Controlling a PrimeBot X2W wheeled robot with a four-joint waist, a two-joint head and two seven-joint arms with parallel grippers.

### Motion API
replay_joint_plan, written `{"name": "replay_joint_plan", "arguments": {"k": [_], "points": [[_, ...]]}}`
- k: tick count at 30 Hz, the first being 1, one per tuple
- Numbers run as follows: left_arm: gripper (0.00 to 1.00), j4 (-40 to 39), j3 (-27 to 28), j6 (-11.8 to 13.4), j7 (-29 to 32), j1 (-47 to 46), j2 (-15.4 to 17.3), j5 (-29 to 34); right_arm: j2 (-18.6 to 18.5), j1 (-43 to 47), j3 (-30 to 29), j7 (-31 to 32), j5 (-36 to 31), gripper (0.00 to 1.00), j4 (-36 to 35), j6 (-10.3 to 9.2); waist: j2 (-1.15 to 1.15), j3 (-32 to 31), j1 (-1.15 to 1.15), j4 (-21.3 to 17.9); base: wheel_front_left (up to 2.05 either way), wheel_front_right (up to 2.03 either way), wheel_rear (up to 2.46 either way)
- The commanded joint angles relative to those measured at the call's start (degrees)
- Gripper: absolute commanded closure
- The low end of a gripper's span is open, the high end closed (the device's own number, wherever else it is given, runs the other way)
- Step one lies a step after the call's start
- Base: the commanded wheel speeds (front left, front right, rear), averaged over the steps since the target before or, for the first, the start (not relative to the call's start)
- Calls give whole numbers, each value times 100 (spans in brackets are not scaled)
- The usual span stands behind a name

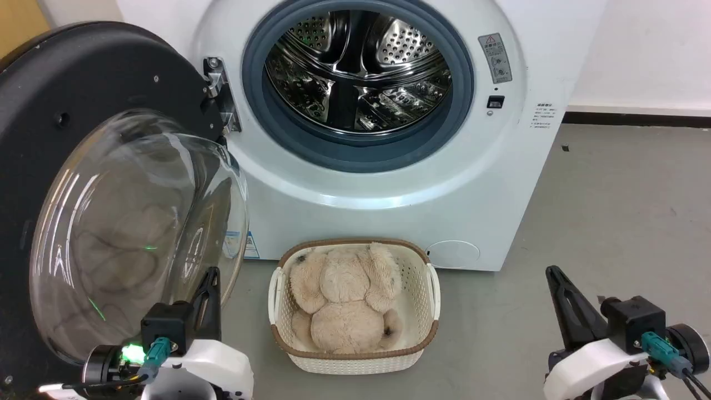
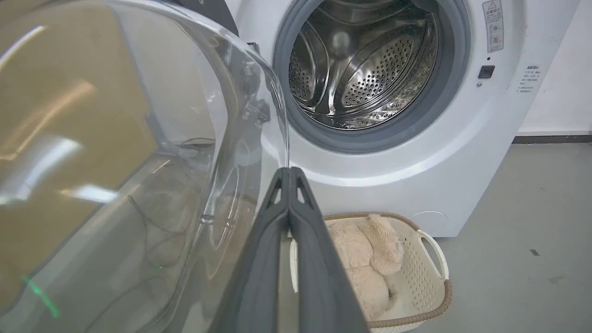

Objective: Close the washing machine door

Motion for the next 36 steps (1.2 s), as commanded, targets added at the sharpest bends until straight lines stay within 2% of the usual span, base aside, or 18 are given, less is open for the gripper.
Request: {"name": "replay_joint_plan", "arguments": {"k": [1,36], "points": [[100,-23,9,-30,1,72,-5,16,30,46,1,3,-44,100,10,5,0,0,0,0,0,0,0],[100,-23,9,-30,1,72,-5,16,30,46,1,3,-44,100,10,5,0,0,0,0,0,0,0]]}}
